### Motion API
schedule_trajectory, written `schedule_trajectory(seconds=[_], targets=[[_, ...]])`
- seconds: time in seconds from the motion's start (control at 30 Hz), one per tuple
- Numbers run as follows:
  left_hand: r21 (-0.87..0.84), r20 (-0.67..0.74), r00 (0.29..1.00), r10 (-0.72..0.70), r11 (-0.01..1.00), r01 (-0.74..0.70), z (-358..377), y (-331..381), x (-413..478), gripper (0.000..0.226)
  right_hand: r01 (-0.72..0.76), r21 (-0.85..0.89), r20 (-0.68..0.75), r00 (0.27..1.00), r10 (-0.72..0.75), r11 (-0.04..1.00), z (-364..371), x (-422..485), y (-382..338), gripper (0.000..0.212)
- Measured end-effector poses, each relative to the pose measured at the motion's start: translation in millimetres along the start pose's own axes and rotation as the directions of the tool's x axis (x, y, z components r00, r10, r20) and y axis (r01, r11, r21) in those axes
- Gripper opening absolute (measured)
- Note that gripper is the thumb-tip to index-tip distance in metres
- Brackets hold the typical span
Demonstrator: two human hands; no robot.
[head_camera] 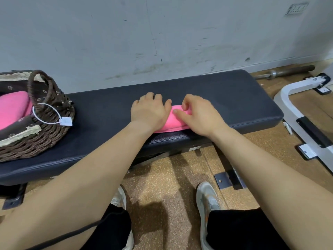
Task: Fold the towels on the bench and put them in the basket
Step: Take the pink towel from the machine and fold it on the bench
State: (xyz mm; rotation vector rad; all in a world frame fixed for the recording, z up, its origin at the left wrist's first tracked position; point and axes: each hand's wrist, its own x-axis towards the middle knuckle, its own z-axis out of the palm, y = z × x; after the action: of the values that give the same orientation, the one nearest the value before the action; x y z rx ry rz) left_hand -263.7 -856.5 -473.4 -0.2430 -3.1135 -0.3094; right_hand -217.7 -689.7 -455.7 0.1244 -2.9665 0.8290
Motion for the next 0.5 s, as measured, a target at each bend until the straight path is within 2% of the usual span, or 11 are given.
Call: schedule_trajectory(seconds=[0.07, 0.13, 0.17, 0.23, 0.33, 0.43, 0.5], targets=[[0.004, -0.04, 0.999, 0.01, 1.0, -0.01, 3.5, 0.6, -0.9, 0.055, -0.025, -0.092, -0.099, 0.995, 0.016, 0.995, -7.0, 4.1, -9.7, 0.032], [0.014, -0.061, 0.998, 0.021, 1.0, -0.021, 4.1, 1.0, -1.8, 0.052, -0.026, -0.312, -0.248, 0.967, -0.055, 0.95, -6.1, 8.7, -25.1, 0.032], [0.026, -0.063, 0.998, 0.031, 0.999, -0.03, 4.2, 1.0, -2.7, 0.05, -0.032, -0.366, -0.306, 0.948, -0.088, 0.93, -4.8, 11.4, -34.0, 0.031], [0.053, -0.07, 0.996, 0.054, 0.997, -0.05, 5.2, 0.0, -3.8, 0.047, -0.046, -0.332, -0.342, 0.937, -0.074, 0.942, -1.8, 18.4, -46.9, 0.03], [0.044, -0.105, 0.993, 0.052, 0.998, -0.048, 10.1, -2.4, -4.0, 0.048, -0.057, -0.216, -0.221, 0.975, 0.008, 0.975, 10.3, 25.9, -43.1, 0.036], [-0.008, -0.156, 0.987, 0.026, 1.0, -0.027, 15.0, -4.2, -2.0, 0.05, -0.055, -0.192, -0.024, 0.998, 0.051, 0.98, 23.0, 24.5, -19.3, 0.05], [-0.064, -0.151, 0.988, 0.014, 0.998, -0.024, 17.4, -7.3, -0.3, 0.045, -0.041, -0.219, 0.051, 0.997, 0.053, 0.975, 27.5, 22.4, -7.3, 0.053]])
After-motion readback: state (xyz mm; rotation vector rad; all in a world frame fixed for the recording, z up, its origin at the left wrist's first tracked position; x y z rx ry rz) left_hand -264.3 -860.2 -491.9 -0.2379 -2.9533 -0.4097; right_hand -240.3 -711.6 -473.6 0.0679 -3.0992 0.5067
